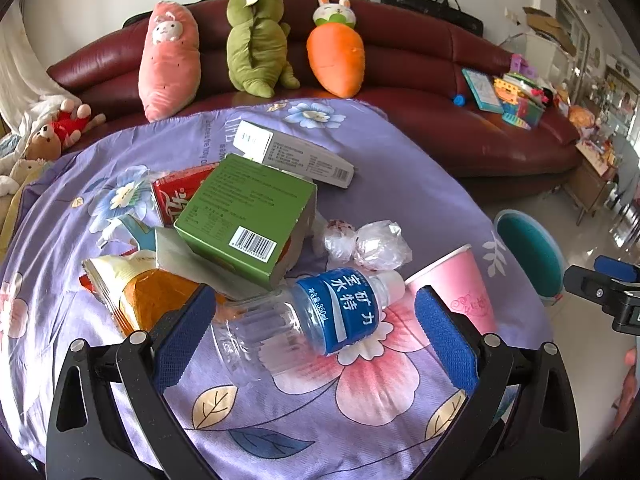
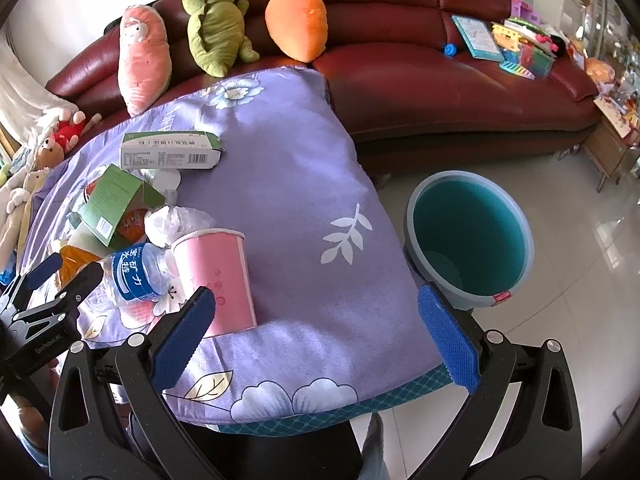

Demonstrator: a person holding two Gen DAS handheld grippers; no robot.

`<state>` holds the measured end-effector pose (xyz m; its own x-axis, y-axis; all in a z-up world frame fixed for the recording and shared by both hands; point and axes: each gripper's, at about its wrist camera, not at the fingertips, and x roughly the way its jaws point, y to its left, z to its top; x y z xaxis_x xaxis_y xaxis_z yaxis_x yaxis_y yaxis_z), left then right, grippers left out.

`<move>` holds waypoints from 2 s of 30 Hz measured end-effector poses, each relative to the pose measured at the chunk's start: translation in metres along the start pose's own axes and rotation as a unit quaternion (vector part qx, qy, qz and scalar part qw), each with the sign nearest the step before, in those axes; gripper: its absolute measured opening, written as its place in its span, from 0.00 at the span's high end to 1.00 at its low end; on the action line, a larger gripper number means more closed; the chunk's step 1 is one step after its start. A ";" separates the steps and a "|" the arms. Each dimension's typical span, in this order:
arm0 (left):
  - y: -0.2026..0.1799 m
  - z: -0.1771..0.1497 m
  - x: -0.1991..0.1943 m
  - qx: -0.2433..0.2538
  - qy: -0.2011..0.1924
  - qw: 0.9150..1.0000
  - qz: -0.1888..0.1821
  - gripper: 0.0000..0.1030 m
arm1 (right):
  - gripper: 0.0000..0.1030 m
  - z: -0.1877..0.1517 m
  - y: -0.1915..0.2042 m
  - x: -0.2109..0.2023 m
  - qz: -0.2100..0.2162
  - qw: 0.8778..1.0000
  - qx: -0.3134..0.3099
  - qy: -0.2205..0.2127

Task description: Collect trash

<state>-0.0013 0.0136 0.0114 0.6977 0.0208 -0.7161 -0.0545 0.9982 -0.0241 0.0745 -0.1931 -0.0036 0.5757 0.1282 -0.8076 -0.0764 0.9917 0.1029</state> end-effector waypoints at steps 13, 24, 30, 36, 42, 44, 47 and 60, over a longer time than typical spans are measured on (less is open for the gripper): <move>0.003 0.000 0.002 0.001 -0.001 1.000 -0.001 0.03 | 0.06 0.004 0.004 0.003 -0.004 1.000 -0.004 0.004; 0.006 0.005 0.005 0.006 0.000 1.000 -0.004 0.03 | 0.06 0.008 0.005 0.005 -0.004 1.000 -0.007 0.007; 0.006 0.006 0.005 0.006 0.000 1.000 -0.005 0.03 | 0.06 0.010 0.006 0.006 -0.007 1.000 -0.006 0.011; 0.006 0.006 0.005 0.007 0.000 1.000 -0.004 0.03 | 0.06 0.012 0.009 0.006 -0.007 1.000 -0.011 0.012; 0.006 0.006 0.006 0.007 0.000 1.000 -0.005 0.03 | 0.06 0.013 0.012 0.008 -0.008 1.000 -0.014 0.016; 0.006 0.006 0.006 0.006 -0.001 1.000 -0.005 0.03 | 0.06 0.014 0.012 0.008 -0.008 1.000 -0.014 0.016; 0.009 0.009 0.005 0.007 -0.002 1.000 -0.008 0.03 | 0.06 0.014 0.013 0.008 -0.009 1.000 -0.014 0.017; 0.017 0.012 0.002 0.024 -0.006 1.000 -0.014 0.03 | 0.06 0.014 0.020 0.013 -0.009 0.999 -0.024 0.028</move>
<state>0.0081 0.0309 0.0179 0.7069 -0.0072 -0.7073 -0.0011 0.9999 -0.0113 0.0912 -0.1715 -0.0038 0.5309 0.1096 -0.8403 -0.1063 0.9924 0.0622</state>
